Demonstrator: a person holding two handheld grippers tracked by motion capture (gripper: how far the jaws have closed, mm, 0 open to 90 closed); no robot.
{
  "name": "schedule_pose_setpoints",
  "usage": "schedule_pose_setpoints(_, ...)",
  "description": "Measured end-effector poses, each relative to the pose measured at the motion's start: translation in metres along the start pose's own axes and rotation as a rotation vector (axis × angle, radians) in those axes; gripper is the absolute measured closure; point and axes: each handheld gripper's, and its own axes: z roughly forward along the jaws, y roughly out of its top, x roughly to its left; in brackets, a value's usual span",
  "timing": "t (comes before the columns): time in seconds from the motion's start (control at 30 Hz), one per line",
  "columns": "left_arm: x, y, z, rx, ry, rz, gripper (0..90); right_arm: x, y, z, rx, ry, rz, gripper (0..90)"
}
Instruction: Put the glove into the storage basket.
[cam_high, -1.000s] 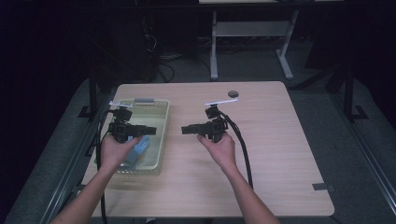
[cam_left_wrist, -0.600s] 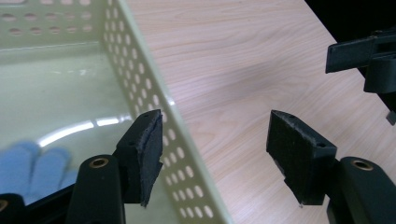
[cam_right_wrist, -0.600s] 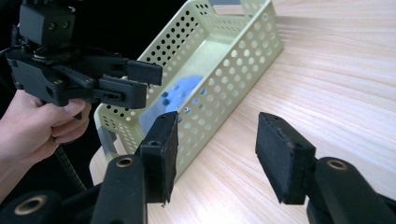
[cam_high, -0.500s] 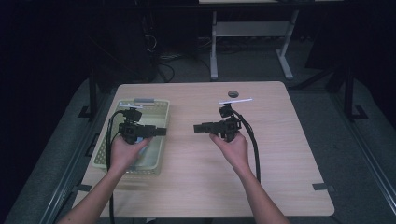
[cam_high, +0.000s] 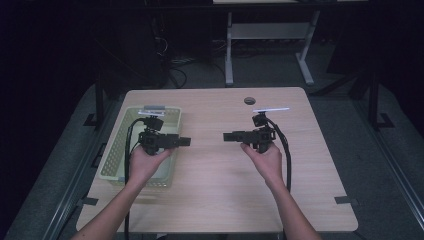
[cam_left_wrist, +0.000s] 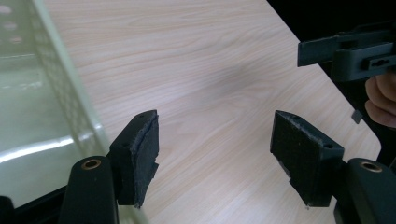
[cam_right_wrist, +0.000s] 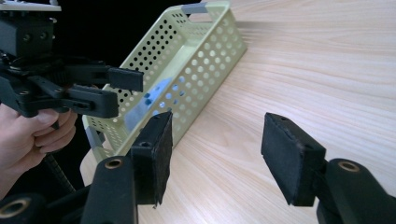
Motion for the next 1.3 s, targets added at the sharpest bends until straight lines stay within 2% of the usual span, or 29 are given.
schedule_pose_setpoints(0.17,-0.005,0.0,0.005,0.0,-0.009,0.004,32.3,-0.008,-0.003,-0.009,-0.006,-0.009,0.022,41.9)
schedule_pose_setpoints(0.53,-0.019,-0.001,0.017,0.004,-0.037,0.029,30.6,-0.022,-0.012,-0.027,-0.021,-0.035,0.038,41.1)
schedule_pose_setpoints(0.73,-0.027,-0.003,0.023,0.012,-0.057,0.048,29.8,-0.029,-0.016,-0.033,-0.025,-0.031,0.059,38.8)
schedule_pose_setpoints(0.9,-0.034,-0.004,0.029,-0.003,-0.063,0.056,28.8,-0.032,-0.018,-0.037,-0.019,-0.036,0.059,37.5)
schedule_pose_setpoints(1.17,-0.04,-0.008,0.039,0.008,-0.078,0.062,25.9,-0.04,-0.025,-0.046,-0.028,-0.046,0.072,34.9)
schedule_pose_setpoints(1.3,-0.043,-0.011,0.043,-0.003,-0.081,0.069,25.8,-0.046,-0.029,-0.051,-0.032,-0.053,0.078,34.0)
